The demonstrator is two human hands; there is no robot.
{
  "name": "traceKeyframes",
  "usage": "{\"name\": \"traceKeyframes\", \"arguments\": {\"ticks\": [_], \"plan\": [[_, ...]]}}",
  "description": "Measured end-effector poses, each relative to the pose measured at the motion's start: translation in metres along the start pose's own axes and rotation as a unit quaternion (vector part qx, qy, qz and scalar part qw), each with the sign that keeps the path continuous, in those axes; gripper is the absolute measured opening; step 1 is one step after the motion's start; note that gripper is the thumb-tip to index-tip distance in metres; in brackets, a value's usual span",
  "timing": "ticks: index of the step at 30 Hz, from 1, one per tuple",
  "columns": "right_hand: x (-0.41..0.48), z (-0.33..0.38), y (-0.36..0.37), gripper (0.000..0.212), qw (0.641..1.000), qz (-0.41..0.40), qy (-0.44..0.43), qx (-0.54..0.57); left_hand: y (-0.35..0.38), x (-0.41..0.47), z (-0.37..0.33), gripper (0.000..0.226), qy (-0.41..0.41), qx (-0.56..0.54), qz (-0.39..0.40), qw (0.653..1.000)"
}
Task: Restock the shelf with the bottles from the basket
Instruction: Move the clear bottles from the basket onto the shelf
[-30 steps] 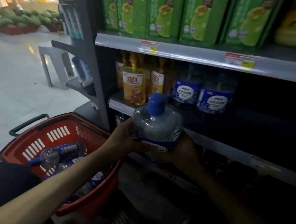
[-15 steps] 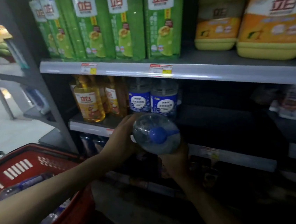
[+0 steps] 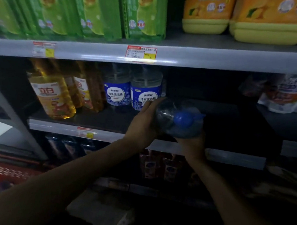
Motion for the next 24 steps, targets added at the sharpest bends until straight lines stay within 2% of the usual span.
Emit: {"name": "traceKeyframes", "arguments": {"ticks": [6,10,15,20,24], "plan": [[0.03,-0.014,-0.018,0.061,0.997,-0.058,0.02,0.042,0.038,0.046,0.007,0.089,0.049,0.003,0.021,0.999],[0.054,-0.013,-0.025,0.059,0.997,-0.045,0.023,0.063,0.056,0.066,0.022,0.076,-0.004,-0.111,-0.017,0.994],[0.074,-0.02,-0.021,0.071,0.994,-0.048,0.048,0.084,0.077,0.073,0.04,0.069,-0.047,-0.21,-0.068,0.974],[0.089,-0.023,-0.015,0.07,0.994,-0.084,0.044,0.06,0.091,0.083,0.042,0.068,-0.061,-0.295,-0.065,0.951],[0.104,-0.033,-0.011,0.056,0.992,-0.118,0.042,0.03,0.106,0.097,0.049,0.08,-0.067,-0.302,-0.045,0.95]]}}
Point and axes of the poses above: each hand's wrist, its own x-axis towards the middle knuckle, its own y-axis out of the palm, z = x × y, the point moved 9 cm from there along x, towards the middle knuckle, and after that the axes turned 7 degrees about -y, right-handed, at the moved point
